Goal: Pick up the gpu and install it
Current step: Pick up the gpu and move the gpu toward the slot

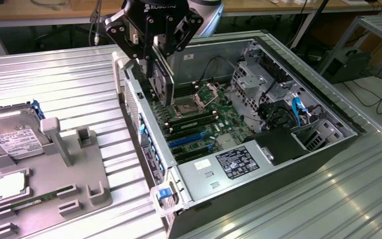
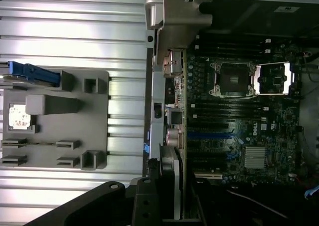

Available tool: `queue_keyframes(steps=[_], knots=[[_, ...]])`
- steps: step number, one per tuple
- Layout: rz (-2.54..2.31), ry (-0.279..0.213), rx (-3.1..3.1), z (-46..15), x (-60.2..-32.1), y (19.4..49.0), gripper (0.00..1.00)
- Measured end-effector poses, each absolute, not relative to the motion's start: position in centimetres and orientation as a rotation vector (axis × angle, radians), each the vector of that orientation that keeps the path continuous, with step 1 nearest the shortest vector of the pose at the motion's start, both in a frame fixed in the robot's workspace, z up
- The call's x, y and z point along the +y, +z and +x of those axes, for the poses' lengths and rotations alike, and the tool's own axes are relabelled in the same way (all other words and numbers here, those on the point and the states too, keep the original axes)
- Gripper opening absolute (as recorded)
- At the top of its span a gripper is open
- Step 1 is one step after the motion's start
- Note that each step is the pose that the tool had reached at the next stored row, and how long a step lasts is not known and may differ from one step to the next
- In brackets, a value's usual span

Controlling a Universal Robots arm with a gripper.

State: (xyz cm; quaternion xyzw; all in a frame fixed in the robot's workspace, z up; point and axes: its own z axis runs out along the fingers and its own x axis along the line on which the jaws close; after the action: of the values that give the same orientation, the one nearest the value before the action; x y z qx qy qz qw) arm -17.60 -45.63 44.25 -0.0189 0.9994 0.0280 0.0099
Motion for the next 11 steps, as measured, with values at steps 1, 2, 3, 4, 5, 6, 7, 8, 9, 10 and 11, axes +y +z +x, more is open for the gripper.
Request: queue_keyframes(steps=[1,2,3,4,5,6,7,8,9,10,11], knots=[[-0.059,0.087,3.12,-17.4,-45.6,44.3,0.28],[-0.059,0.088,3.12,-17.3,-45.6,44.2,0.28],[-0.059,0.087,3.12,-17.1,-45.6,44.3,0.28],[-0.059,0.087,3.12,-16.9,-45.6,44.2,0.28],[-0.059,0.087,3.12,-16.7,-45.6,44.2,0.28],[-0.059,0.088,3.12,-16.6,-45.6,44.2,0.28],[-0.059,0.087,3.12,-16.4,-45.6,44.2,0.28],[-0.059,0.087,3.12,-16.2,-45.6,44.2,0.28],[-0.059,0.087,3.12,-16.1,-45.6,44.2,0.28],[-0.059,0.087,3.12,-15.9,-45.6,44.2,0.28],[-0.059,0.087,3.12,-15.7,-45.6,44.2,0.28]])
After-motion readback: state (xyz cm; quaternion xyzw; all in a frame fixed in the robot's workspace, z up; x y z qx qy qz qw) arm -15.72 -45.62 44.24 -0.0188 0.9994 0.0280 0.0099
